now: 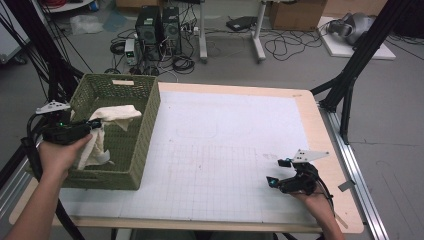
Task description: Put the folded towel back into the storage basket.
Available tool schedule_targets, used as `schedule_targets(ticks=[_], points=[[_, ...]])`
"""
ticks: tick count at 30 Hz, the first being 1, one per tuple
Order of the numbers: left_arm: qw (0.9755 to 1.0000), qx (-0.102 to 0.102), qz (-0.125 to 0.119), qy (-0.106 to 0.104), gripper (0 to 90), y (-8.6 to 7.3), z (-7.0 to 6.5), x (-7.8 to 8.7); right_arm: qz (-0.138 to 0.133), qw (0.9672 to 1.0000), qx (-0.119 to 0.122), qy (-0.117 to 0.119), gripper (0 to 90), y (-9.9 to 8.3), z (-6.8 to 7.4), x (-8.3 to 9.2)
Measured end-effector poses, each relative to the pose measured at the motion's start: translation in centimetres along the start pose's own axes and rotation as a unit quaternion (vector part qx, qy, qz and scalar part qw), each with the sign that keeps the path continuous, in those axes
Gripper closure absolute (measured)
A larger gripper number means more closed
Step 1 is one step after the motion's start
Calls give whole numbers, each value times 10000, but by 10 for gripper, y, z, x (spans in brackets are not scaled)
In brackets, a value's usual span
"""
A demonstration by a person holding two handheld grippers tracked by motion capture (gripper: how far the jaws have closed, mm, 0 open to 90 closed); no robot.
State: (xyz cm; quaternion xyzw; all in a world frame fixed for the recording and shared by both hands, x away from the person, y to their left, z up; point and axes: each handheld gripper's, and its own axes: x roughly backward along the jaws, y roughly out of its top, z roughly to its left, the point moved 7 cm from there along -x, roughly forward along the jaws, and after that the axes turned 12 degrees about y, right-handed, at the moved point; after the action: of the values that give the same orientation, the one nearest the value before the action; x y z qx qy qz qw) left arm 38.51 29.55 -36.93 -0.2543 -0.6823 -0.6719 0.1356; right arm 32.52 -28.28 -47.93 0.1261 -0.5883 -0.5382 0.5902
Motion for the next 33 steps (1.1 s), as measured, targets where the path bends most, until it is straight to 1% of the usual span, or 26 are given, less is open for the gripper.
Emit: schedule_targets(ticks=[9, 15, 26, 33], points=[[10000, -3, 23, 4, 810, -1, -1, -2, -1, 10000, 14, 3, 128, 0, 0, 0], [10000, 30, 36, 61, 810, -1, 0, -3, -7, 10000, 8, 2, 128, 0, 0, 0], [9998, 15, 119, 133, 809, -3, 0, -7, 2, 10000, 14, 1, 128, 0, 0, 0], [9996, 99, 156, 228, 809, -5, 5, -7, 13, 10000, 18, 5, 128, 0, -1, -1]])
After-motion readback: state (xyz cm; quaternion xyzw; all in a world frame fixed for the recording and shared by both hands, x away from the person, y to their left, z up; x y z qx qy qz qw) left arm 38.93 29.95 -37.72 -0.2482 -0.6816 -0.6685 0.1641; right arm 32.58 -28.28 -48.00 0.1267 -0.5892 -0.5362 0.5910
